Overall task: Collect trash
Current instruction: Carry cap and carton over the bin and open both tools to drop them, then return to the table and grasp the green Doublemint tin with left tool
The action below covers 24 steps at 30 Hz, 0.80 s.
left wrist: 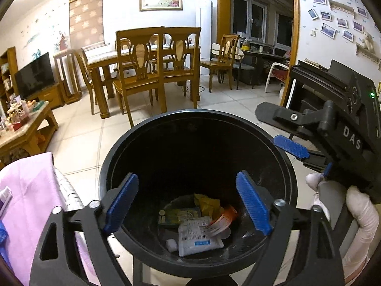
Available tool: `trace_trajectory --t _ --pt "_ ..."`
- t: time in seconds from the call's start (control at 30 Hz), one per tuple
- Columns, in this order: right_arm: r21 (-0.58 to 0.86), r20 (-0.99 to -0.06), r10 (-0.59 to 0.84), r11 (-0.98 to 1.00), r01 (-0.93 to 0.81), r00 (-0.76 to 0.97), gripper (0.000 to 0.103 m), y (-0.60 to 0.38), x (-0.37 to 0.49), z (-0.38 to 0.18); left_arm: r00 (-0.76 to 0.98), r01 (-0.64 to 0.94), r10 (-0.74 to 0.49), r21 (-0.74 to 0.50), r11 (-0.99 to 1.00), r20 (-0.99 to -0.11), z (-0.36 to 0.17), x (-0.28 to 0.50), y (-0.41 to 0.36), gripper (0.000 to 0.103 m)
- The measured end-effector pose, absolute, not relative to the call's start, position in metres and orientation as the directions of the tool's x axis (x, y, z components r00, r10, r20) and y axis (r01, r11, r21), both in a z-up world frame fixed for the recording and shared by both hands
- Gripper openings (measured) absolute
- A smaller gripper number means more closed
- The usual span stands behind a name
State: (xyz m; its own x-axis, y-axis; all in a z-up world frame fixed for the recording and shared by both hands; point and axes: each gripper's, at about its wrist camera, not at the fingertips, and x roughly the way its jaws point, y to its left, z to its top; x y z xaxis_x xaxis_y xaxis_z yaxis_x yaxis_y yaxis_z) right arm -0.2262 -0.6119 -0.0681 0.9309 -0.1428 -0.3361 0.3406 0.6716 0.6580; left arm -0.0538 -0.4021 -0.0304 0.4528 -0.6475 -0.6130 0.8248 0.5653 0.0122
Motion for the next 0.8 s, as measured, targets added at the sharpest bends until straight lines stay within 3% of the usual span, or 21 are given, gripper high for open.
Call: trace_trajectory --t 0.27,0.4,0.47,0.8 --pt "0.733 -0.330 -0.032 0.621 0.278 0.943 0.098 -0.614 -0.218 -0.071 0.492 0.786 -0.627 -0.002 0.619 -0.604 -0.015 -0.046 -0.364 0.093" --pt "0.720 -0.271 -0.062 0.650 0.245 0.961 0.099 -0.596 -0.219 -0.065 0.545 0.723 -0.586 -0.018 0.690 -0.599 -0.009 -0.033 -0.318 0.093" --pt "0.731 -0.253 0.010 0.657 0.184 0.968 0.099 -0.586 -0.213 -0.061 0.572 0.683 -0.556 -0.025 0.730 -0.602 -0.008 -0.023 -0.294 0.093" --pt "0.631 -0.362 0.184 0.770 0.095 0.914 0.099 -0.501 -0.166 -0.040 0.704 0.373 -0.285 -0.002 0.928 -0.650 -0.013 0.057 -0.147 0.093"
